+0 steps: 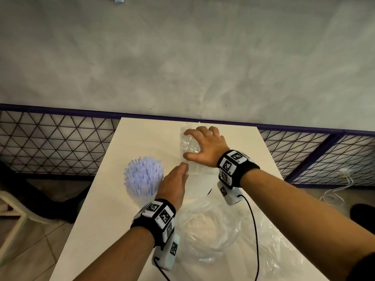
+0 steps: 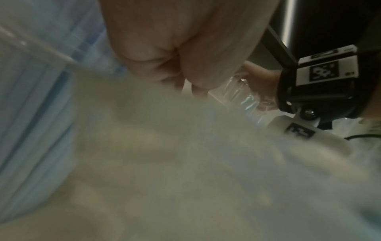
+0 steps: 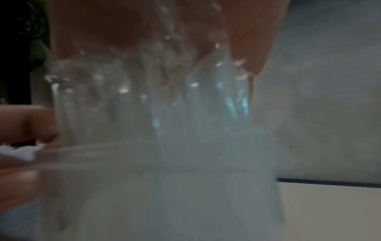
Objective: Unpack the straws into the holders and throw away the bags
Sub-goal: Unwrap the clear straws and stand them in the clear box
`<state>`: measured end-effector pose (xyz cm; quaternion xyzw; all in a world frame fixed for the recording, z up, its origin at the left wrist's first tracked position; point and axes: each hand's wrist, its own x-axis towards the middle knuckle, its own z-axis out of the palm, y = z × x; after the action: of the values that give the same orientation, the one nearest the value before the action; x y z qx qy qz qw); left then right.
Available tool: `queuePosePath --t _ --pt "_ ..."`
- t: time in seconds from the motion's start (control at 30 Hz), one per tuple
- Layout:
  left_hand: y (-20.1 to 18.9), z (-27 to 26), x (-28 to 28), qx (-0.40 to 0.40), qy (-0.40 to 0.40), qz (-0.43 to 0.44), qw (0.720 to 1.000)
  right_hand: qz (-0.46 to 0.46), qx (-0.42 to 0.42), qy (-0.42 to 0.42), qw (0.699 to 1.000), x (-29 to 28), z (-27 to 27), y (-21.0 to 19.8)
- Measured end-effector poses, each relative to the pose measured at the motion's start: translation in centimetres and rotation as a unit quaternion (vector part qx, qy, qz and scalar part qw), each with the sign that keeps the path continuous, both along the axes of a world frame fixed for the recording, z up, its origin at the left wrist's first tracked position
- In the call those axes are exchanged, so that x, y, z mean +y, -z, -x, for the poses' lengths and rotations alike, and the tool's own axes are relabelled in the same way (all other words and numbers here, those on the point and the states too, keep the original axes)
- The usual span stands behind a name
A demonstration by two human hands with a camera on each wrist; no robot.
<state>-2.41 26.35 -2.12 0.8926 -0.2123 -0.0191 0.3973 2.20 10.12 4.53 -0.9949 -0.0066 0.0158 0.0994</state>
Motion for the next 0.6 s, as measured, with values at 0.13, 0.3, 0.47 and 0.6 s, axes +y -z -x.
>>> queuePosePath --t 0.13,0.3,0.47,0.6 --pt "-0.2 0.2 -0.1 0.013 -0.002 0.005 1.000 0.015 -0.009 -0.002 1.000 -0.3 1.2 0.3" --pt "-0.7 0.5 0.0 0.017 0.002 0.005 1.000 0.012 -0.047 0.030 0.998 -1.0 1.7 1.3" --pt "-0.5 0.1 0.0 0.010 -0.001 -0.007 1.000 0.002 0.017 0.018 1.000 -1.1 0.2 0.4" --pt "-0.5 0.3 0.0 0.004 0.001 -0.021 1.000 0.028 -0.016 0.008 0.999 -1.2 0.3 -0.5"
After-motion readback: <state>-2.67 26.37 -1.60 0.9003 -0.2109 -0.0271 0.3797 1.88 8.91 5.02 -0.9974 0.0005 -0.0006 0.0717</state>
